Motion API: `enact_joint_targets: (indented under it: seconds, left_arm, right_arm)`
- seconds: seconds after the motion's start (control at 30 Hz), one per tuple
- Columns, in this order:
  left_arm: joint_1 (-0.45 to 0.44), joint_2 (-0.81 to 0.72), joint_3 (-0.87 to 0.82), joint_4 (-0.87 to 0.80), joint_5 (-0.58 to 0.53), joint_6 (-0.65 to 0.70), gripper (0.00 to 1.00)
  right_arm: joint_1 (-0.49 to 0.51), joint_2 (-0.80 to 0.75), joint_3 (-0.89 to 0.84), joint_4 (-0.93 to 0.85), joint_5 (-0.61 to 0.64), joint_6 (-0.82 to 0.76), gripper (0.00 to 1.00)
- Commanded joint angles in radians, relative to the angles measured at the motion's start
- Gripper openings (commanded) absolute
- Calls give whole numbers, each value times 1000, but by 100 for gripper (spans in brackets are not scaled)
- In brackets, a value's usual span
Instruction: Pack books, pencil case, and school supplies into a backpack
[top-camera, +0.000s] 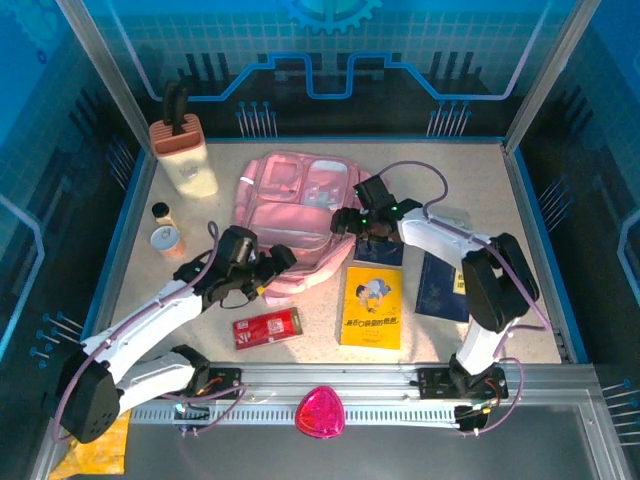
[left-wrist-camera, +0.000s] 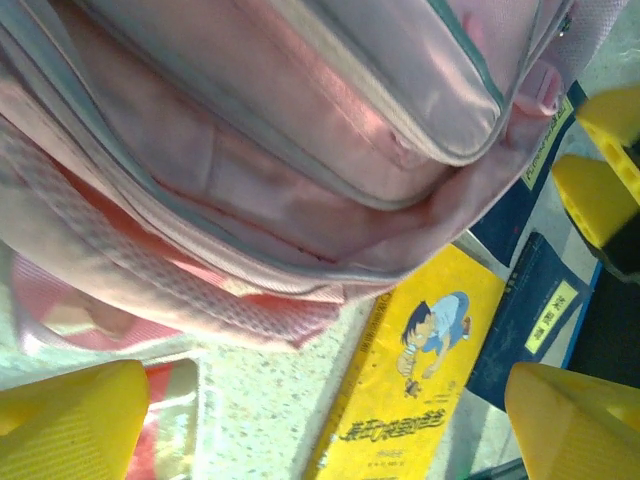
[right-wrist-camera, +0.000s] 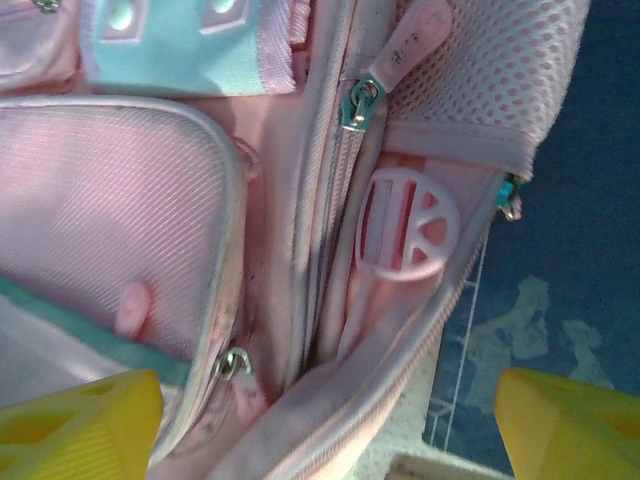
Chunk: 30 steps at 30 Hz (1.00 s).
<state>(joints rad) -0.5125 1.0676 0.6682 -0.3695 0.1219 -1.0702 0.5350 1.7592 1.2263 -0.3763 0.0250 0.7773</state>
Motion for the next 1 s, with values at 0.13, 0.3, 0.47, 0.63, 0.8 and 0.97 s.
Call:
enact_joint_targets:
  seconds: [0.13, 0.3, 0.47, 0.63, 0.8, 0.97]
  left_arm:
    - [-88, 97, -33, 127, -68, -167, 92]
    - [-39, 210, 49, 145, -121, -37, 91]
    - [96, 316, 111, 179, -100, 68, 89]
    - [182, 354, 160, 200, -104, 174, 89]
    - [225, 334, 149, 179, -65, 185, 89]
    - [222, 211, 108, 80, -88, 186, 90]
  right_arm:
    - [33, 63, 5, 33, -40, -8, 77]
    - [62, 68, -20, 71, -60, -9, 58]
    - [113, 48, -39, 89, -54, 11, 36]
    - [184, 41, -38, 118, -59, 58, 31]
    - [187, -23, -38, 107, -16, 41, 49]
    - [121, -135, -80, 68, -35, 6, 68]
